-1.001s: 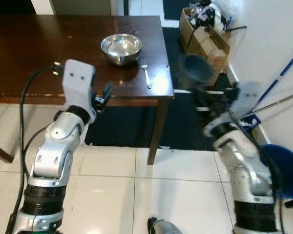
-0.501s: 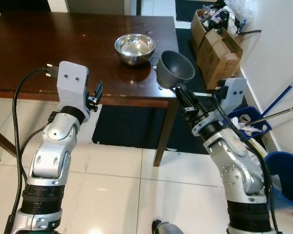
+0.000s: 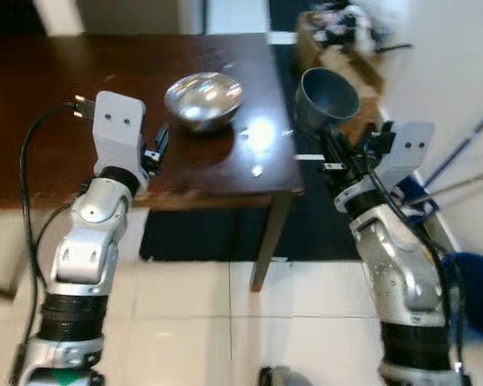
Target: Setting the table
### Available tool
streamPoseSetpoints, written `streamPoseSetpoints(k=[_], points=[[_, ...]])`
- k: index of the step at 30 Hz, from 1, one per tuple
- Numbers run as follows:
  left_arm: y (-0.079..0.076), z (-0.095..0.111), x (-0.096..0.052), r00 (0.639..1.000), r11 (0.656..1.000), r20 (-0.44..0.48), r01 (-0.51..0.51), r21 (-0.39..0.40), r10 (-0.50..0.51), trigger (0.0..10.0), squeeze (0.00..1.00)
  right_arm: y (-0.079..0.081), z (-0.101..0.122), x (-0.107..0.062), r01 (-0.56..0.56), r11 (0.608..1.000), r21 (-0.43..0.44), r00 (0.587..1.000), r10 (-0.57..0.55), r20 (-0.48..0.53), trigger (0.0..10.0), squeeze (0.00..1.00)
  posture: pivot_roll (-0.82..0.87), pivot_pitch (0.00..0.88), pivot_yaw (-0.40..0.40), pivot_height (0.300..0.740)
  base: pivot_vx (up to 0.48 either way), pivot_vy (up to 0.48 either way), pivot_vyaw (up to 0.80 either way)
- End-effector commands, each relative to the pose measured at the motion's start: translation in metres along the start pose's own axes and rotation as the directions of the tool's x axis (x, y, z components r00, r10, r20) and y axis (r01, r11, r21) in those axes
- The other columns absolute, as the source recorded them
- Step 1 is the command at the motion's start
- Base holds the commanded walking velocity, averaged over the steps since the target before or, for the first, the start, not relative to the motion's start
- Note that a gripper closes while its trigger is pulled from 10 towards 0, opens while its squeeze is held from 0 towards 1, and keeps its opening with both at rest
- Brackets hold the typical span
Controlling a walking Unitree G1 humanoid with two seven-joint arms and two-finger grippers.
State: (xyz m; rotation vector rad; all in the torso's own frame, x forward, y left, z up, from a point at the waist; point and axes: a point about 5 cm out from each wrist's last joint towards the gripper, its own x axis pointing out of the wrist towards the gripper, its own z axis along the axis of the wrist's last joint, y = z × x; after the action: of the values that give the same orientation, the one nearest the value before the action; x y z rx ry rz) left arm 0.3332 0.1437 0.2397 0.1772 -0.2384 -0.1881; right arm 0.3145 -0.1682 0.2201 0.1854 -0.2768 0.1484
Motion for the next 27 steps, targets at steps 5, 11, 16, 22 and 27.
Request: streamPoseSetpoints(k=[5, 11, 16, 22, 27], points=[[0.010, -0.007, -0.004, 0.999, 0.999, -0.021, -0.037, 0.006, 0.037, 10.0, 0.03, 0.009, -0.003, 0.002, -0.035, 0.999, -0.006, 0.999, 0.035, 0.004, 10.0, 0.00, -0.08, 0.045, 0.086, 0.740, 0.473, 0.000, 0.00], [0.012, -0.006, -0.004, 0.998, 0.998, -0.016, -0.061, -0.009, 0.060, 10.0, 0.00, 0.017, -0.003, 0.001, -0.130, 0.991, 0.006, 0.991, 0.130, -0.008, 10.0, 0.00, -0.08, 0.046, 0.085, 0.740, 0.214, 0.000, 0.00], [0.013, -0.004, -0.005, 0.998, 0.997, 0.003, -0.066, -0.027, 0.066, 10.0, 0.00, 0.022, -0.005, -0.002, -0.173, 0.985, 0.021, 0.985, 0.173, -0.020, 10.0, 0.00, -0.08, 0.047, 0.085, 0.740, 0.000, 0.000, 0.00], [0.010, -0.002, -0.006, 0.999, 0.998, 0.012, -0.043, -0.035, 0.044, 10.0, 0.00, 0.021, -0.006, -0.003, -0.184, 0.983, 0.019, 0.982, 0.184, -0.031, 10.0, 0.00, -0.08, 0.050, 0.086, 0.740, 0.000, 0.000, 0.00], [0.004, -0.002, -0.006, 1.000, 1.000, 0.008, 0.005, -0.023, -0.004, 10.0, 0.00, 0.013, -0.015, -0.006, -0.185, 0.982, -0.022, 0.979, 0.182, -0.096, 10.0, 0.00, -0.08, 0.053, 0.084, 0.740, 0.000, 0.000, 0.00]])
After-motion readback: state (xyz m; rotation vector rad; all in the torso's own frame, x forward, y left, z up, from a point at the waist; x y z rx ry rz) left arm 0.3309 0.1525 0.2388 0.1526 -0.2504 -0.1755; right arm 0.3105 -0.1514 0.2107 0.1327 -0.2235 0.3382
